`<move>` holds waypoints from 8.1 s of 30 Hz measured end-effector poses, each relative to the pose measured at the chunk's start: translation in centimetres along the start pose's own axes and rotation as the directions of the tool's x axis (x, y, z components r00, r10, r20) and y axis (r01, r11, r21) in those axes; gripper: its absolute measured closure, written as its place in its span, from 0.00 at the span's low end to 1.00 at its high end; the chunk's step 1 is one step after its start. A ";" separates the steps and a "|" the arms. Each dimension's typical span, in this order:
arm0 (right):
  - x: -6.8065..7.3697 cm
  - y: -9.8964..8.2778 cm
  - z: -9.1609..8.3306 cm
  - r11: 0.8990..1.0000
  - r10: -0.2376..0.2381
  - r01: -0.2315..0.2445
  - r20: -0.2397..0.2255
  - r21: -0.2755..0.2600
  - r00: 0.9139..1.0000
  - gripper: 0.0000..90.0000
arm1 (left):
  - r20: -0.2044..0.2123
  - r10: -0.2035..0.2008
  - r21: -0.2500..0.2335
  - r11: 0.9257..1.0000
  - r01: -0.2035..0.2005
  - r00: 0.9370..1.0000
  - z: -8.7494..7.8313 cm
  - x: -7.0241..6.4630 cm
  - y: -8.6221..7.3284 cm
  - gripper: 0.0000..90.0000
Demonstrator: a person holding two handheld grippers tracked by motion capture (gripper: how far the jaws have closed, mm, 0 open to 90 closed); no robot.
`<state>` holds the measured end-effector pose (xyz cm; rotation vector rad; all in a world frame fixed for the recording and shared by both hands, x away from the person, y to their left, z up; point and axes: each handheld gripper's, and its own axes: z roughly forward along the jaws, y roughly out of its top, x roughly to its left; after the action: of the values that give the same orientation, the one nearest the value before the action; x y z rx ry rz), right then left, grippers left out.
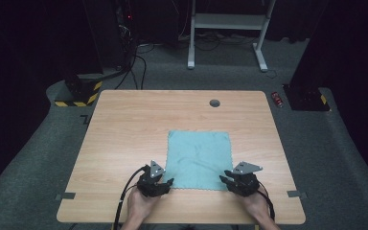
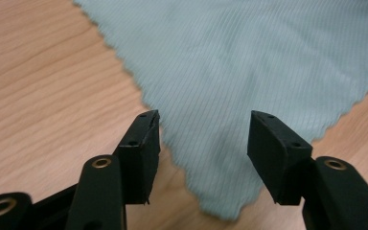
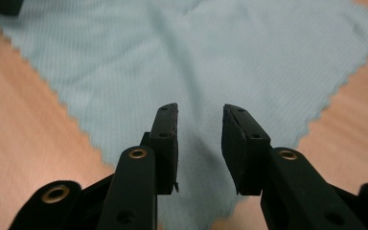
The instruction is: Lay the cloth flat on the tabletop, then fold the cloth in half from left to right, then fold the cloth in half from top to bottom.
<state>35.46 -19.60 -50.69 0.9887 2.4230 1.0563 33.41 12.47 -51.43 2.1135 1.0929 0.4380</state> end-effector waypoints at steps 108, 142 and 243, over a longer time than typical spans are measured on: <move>9.1 6.0 7.3 0.993 -0.115 0.104 -0.232 -0.059 0.966 0.75 | -0.058 -0.195 -0.034 0.981 0.193 0.979 7.0 10.5 7.6 0.49; 14.2 6.5 9.2 0.981 -0.193 0.189 -0.276 -0.039 0.942 0.80 | -0.138 -0.201 0.051 0.977 0.209 0.970 10.6 12.3 10.9 0.53; 16.0 10.1 6.2 0.966 -0.237 0.190 -0.310 -0.174 0.921 1.00 | -0.146 -0.188 -0.003 0.982 0.189 0.971 4.4 14.9 11.7 1.00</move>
<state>32.06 -0.18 -47.67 0.5173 2.5941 1.3800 51.35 17.98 -46.35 1.9889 1.3691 0.5014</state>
